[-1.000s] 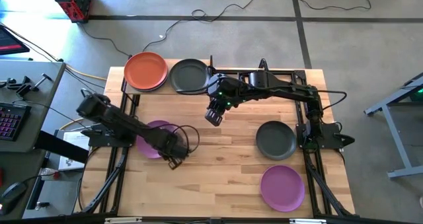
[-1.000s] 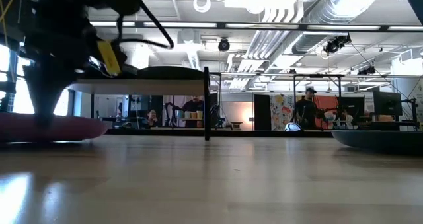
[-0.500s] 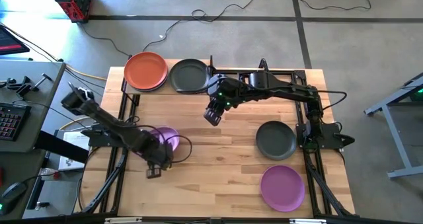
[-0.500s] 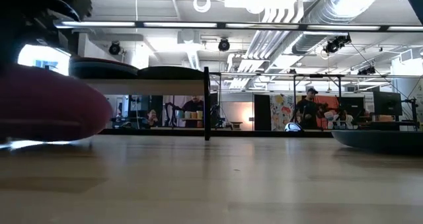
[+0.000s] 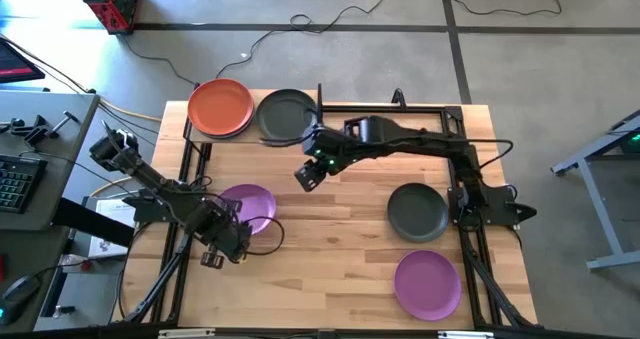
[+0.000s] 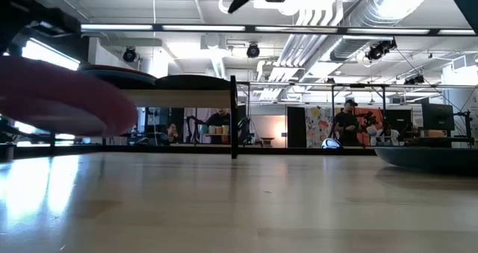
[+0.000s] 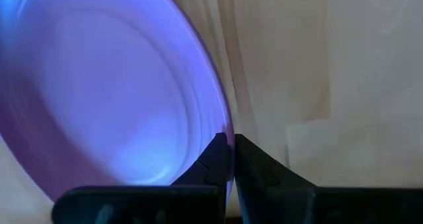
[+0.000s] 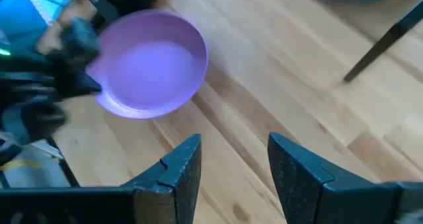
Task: Place and stack plates onto a shelf
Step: Stack the left purple plate on top of the black plate on the shelf
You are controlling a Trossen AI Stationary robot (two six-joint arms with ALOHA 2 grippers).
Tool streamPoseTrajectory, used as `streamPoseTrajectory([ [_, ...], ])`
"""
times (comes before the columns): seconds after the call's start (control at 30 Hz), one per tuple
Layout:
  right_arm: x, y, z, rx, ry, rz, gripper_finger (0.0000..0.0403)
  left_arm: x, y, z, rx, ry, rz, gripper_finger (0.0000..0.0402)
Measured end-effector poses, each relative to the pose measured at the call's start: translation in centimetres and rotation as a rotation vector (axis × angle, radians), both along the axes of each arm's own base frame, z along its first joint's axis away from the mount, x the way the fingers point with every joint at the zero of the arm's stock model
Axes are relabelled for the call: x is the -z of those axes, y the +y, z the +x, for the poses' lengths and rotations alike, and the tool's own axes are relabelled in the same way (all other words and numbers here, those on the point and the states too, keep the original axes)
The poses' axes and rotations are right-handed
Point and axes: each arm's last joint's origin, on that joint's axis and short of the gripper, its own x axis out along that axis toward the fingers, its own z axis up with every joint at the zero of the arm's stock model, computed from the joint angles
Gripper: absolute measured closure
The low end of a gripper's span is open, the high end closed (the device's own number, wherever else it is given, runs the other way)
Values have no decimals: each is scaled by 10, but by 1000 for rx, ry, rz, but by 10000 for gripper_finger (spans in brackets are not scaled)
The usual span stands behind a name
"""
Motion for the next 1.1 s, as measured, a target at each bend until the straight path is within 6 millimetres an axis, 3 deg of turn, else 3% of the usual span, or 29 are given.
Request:
streamPoseTrajectory([
  [0.17,18,3,13,20,34,31,249,-18,0,4,108,-57,68,399],
  [0.4,28,4,27,59,2,60,249,-36,0,8,284,-121,148,399],
  [0.8,47,3,43,86,-1,68,249,-45,5,12,444,-172,351,399],
  [1.1,47,-1,42,116,5,32,249,-46,7,12,450,-190,425,399],
])
